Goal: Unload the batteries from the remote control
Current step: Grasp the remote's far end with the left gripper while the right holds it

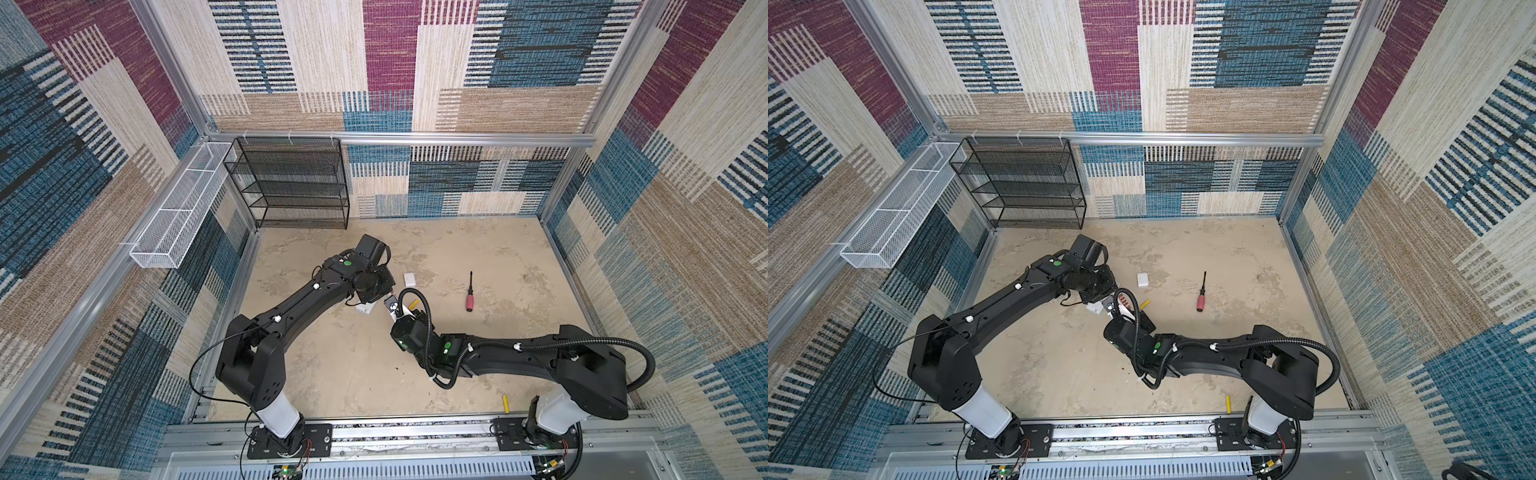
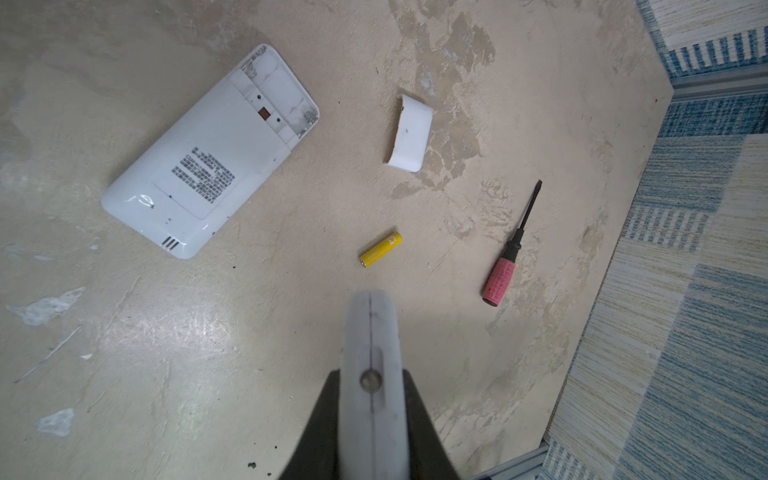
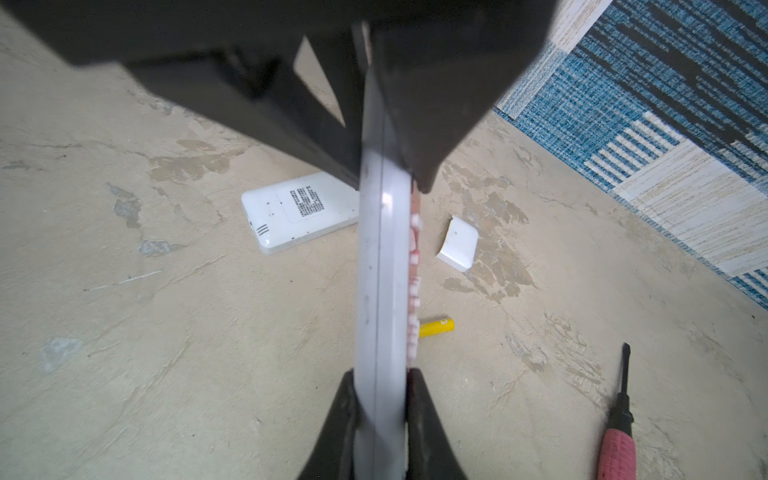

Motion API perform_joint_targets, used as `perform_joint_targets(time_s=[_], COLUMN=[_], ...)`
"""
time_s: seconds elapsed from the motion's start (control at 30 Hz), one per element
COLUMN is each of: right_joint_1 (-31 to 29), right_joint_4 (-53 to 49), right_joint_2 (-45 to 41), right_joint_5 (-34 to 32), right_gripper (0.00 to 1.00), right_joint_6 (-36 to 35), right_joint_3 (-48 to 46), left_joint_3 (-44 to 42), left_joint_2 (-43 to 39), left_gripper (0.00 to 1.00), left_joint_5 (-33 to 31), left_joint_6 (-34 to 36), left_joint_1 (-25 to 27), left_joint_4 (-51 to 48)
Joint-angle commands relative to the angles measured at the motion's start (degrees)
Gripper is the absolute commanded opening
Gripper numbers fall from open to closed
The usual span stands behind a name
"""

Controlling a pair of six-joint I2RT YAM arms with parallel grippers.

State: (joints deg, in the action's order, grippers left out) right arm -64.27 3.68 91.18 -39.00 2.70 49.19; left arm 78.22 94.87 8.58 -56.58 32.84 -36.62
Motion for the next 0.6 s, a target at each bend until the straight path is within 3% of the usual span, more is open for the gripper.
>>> perform_joint_targets(time_s=[0.0, 0.4, 0.5, 0.57], right_joint_1=[0.1, 1.5, 2.5, 3.5], right_joint_4=[3.5, -0.4, -1.3, -2.0], right_joint_2=[-1.4, -6.0, -7.5, -8.9], right_joint_5=[2.4, 9.5, 12.0, 14.8], right_gripper=[0.00, 0.00, 0.00, 0.00], right_joint_6=[0.8, 0.7, 0.6, 0.5], right_joint_3=[-0.3, -1.6, -1.8, -2.2], left_joint_3=[0.1, -0.1, 0.0, 0.2], left_joint_2=[0.0, -0.6, -1.1, -1.7], left_gripper=[0.10, 0.40, 0.56, 0.74], left_joint_5=[2.7, 1.7, 1.5, 1.3], left_joint_6=[4.8, 8.3, 9.9, 12.1], left_joint_1=[-0.1, -1.0, -1.3, -1.7], left_joint_4=[-0.5, -0.7, -0.6, -0.3])
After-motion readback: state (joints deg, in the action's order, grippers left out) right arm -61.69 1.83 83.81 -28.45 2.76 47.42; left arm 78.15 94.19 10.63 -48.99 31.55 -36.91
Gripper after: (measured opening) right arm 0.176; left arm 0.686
